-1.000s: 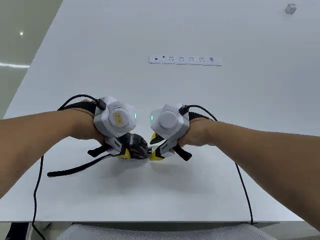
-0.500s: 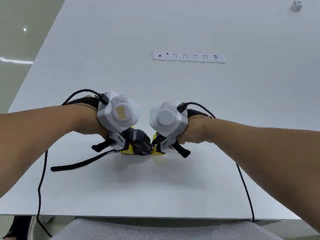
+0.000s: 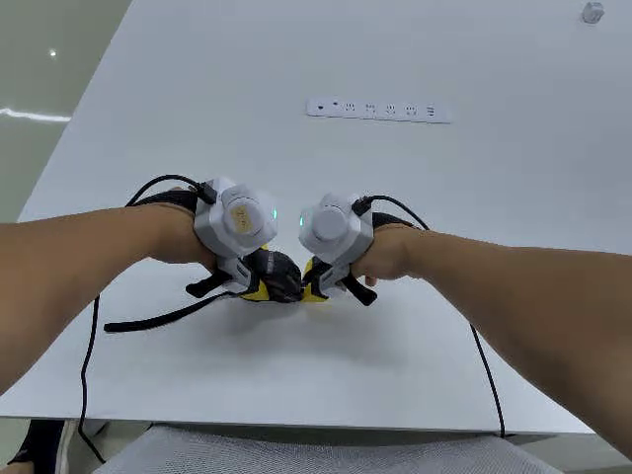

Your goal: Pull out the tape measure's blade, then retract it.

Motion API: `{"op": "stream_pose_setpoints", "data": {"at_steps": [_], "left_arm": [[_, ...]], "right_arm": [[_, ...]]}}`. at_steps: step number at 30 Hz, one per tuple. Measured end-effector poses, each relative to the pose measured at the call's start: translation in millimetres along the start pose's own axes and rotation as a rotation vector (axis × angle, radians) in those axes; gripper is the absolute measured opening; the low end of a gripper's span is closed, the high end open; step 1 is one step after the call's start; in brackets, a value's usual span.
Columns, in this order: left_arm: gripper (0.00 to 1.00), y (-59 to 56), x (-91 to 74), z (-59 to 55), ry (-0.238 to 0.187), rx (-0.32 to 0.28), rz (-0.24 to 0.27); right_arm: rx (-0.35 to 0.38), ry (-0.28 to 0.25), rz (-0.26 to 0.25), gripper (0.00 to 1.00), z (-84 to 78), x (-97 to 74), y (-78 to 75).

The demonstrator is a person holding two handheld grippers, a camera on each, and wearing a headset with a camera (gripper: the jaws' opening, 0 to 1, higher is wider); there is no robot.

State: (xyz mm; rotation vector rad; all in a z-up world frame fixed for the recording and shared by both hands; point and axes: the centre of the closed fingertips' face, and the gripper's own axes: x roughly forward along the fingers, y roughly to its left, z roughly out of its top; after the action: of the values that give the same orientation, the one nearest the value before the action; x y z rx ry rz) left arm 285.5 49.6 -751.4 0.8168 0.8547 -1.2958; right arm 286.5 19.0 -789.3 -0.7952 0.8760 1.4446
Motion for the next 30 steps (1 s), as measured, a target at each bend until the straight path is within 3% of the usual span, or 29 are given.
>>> {"op": "stream_pose_setpoints", "data": {"at_steps": [30], "left_arm": [[0.33, 5.5, 3.2, -0.4, -0.016, -0.019, 0.009]], "right_arm": [[0.021, 0.066, -0.008, 0.11, -24.6, -9.6, -3.1]]}}
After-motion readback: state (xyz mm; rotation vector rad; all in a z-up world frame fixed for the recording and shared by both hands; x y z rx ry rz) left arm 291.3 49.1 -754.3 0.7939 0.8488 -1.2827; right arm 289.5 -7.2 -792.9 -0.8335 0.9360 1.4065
